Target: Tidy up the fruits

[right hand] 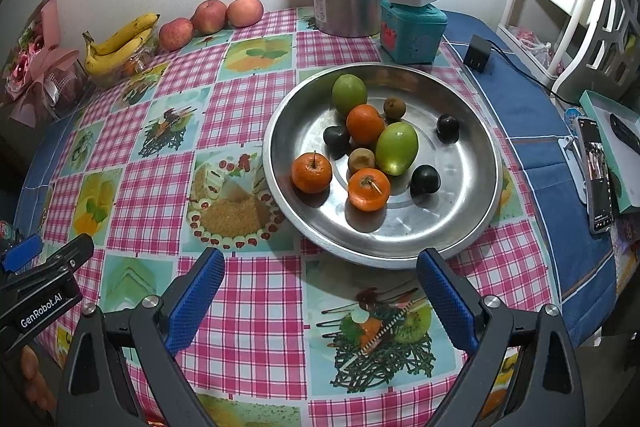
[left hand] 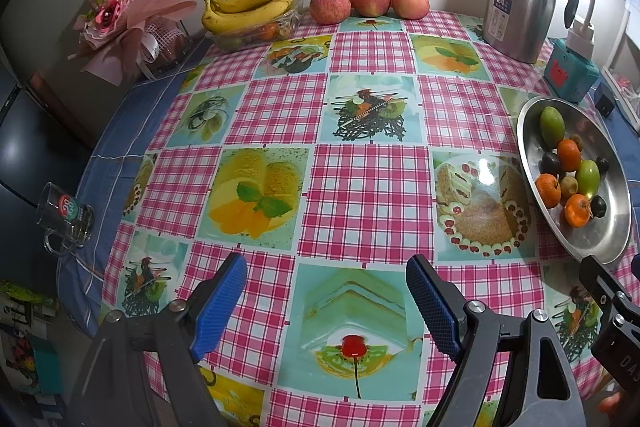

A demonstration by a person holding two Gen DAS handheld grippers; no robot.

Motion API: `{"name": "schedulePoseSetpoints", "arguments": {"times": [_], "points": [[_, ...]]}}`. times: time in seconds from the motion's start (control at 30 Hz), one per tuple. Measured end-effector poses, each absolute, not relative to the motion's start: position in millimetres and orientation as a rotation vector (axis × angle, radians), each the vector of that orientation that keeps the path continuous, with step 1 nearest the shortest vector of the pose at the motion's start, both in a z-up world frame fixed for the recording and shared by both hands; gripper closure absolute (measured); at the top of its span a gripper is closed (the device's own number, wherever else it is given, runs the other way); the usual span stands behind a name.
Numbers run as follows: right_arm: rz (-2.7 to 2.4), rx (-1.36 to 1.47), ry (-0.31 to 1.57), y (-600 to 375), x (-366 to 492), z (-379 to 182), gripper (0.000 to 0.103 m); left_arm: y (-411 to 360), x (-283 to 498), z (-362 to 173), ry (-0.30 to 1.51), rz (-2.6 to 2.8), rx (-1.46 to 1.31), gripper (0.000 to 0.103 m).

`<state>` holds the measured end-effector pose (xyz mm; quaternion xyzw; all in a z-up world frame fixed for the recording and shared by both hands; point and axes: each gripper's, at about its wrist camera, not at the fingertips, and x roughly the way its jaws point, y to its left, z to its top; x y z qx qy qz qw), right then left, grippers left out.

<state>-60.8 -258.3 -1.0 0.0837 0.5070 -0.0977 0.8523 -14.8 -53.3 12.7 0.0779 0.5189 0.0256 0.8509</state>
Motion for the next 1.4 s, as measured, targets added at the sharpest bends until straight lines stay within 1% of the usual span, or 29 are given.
{"name": "schedulePoseSetpoints", "arguments": {"times": [1.4], "points": [[-0.204,0.173,1.074,-255.8,-60.1,-3.0,0.006,-52.8,-13.4,11.2,1.094,0.049,0.176,0.019]]}}
